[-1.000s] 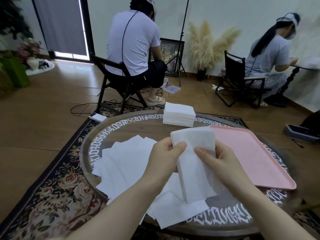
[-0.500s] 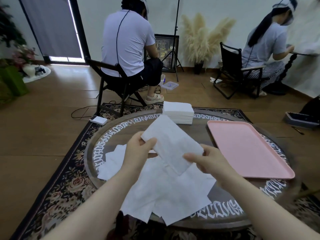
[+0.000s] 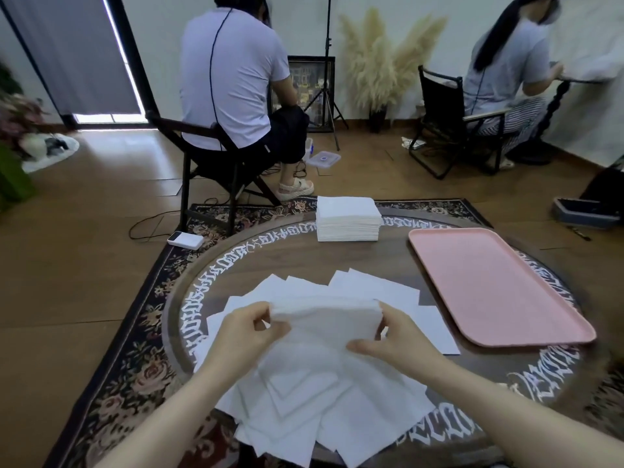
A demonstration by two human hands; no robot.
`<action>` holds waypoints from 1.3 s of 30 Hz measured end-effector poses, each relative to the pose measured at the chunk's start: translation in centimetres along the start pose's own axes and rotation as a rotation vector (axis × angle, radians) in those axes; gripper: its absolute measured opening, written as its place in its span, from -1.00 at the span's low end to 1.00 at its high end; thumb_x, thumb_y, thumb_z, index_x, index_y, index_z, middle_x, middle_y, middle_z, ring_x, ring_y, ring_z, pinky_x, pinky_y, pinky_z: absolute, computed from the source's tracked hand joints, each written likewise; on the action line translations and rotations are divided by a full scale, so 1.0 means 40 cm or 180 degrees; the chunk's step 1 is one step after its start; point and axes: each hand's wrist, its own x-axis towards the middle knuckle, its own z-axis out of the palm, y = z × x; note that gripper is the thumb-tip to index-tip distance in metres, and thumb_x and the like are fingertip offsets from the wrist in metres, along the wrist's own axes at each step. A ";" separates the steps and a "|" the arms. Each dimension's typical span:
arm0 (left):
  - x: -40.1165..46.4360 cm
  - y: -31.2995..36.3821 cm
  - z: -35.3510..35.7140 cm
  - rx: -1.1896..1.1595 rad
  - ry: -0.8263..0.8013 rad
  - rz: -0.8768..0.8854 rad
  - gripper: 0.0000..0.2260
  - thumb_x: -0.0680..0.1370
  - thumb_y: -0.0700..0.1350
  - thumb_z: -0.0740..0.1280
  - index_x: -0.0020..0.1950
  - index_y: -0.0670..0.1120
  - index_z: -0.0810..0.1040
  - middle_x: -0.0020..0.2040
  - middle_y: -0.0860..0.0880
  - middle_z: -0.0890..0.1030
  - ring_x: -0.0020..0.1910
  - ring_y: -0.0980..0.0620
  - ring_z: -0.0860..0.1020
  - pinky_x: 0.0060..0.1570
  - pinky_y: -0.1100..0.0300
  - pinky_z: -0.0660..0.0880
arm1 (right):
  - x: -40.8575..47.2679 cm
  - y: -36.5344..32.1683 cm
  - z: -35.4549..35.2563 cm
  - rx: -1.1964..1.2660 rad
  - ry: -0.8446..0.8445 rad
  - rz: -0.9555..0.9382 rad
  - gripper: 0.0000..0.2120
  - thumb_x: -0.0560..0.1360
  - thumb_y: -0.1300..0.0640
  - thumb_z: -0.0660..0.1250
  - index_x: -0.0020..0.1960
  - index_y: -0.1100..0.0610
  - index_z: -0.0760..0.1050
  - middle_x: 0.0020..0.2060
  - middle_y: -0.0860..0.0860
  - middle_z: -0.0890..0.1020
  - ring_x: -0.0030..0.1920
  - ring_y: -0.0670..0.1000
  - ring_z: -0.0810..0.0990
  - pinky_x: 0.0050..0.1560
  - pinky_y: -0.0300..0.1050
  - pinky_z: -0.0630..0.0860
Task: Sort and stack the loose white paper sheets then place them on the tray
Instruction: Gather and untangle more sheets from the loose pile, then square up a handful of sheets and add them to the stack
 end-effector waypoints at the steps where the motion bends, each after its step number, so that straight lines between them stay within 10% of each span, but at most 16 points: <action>1: 0.005 -0.005 0.004 -0.0057 -0.0024 0.0017 -0.64 0.44 -0.16 0.51 -0.45 0.11 0.46 -0.53 0.14 0.36 -0.49 0.17 0.29 -0.43 0.29 0.18 | 0.003 0.002 0.001 -0.0031 -0.0022 0.0062 -0.83 0.37 0.16 0.55 -0.15 -0.03 0.59 -0.26 -0.14 0.66 -0.30 -0.15 0.54 -0.22 -0.23 0.46; 6: 0.077 0.022 0.028 -0.0813 -0.0071 -0.0135 -0.90 0.50 -0.10 0.47 -0.20 -0.08 0.65 -0.30 -0.05 0.66 -0.35 0.12 0.50 -0.28 0.17 0.38 | 0.071 -0.013 -0.043 0.0715 0.0334 0.0201 -0.96 0.48 0.19 0.47 -0.07 0.09 0.66 -0.27 -0.04 0.70 -0.30 -0.15 0.58 -0.27 -0.33 0.46; 15: 0.482 0.190 0.099 -0.0919 0.0329 -0.0260 -0.85 0.58 -0.15 0.34 -0.09 -0.23 0.57 -0.29 -0.10 0.54 -0.40 0.02 0.44 -0.32 0.17 0.34 | 0.457 -0.076 -0.239 0.1081 0.1281 0.0292 -0.90 0.55 0.21 0.39 0.04 0.21 0.58 -0.30 0.01 0.60 -0.42 -0.06 0.49 -0.50 -0.27 0.38; 21: 0.717 0.170 0.190 -0.0859 0.0258 -0.0671 -0.81 0.60 -0.18 0.31 -0.22 -0.09 0.48 -0.18 -0.11 0.56 -0.39 -0.01 0.45 -0.40 0.22 0.41 | 0.679 -0.004 -0.283 0.0985 0.1194 0.0717 -0.76 0.57 0.21 0.36 0.21 0.27 0.52 -0.21 0.11 0.62 -0.28 0.06 0.59 -0.22 -0.07 0.65; 26: 0.743 0.094 0.240 -0.0862 0.0155 -0.1061 -0.89 0.58 -0.26 0.29 0.09 -0.18 0.54 0.04 -0.16 0.55 -0.30 -0.12 0.54 -0.58 0.22 0.44 | 0.711 0.078 -0.235 0.0920 0.1054 0.0996 -0.64 0.56 0.23 0.36 0.33 0.25 0.44 -0.01 0.07 0.54 -0.22 0.02 0.56 -0.50 -0.26 0.50; 34: 0.764 0.115 0.230 -0.0817 0.0543 -0.0493 -0.80 0.58 -0.20 0.31 0.20 -0.04 0.50 -0.02 0.06 0.55 -0.46 0.12 0.57 -0.53 0.21 0.45 | 0.721 0.067 -0.237 0.0964 0.1524 0.0835 -0.74 0.54 0.37 0.25 0.19 0.18 0.51 0.00 0.09 0.56 -0.30 0.03 0.53 -0.61 -0.32 0.32; 39: 0.757 0.087 0.259 -0.0798 0.0468 -0.0720 -0.86 0.58 -0.23 0.27 0.09 -0.04 0.43 -0.17 0.11 0.49 -0.35 -0.09 0.64 -0.46 0.12 0.45 | 0.721 0.089 -0.224 0.0911 0.1370 0.1017 -0.73 0.55 0.36 0.27 0.24 0.24 0.49 -0.01 0.11 0.58 -0.35 0.01 0.56 -0.39 -0.16 0.38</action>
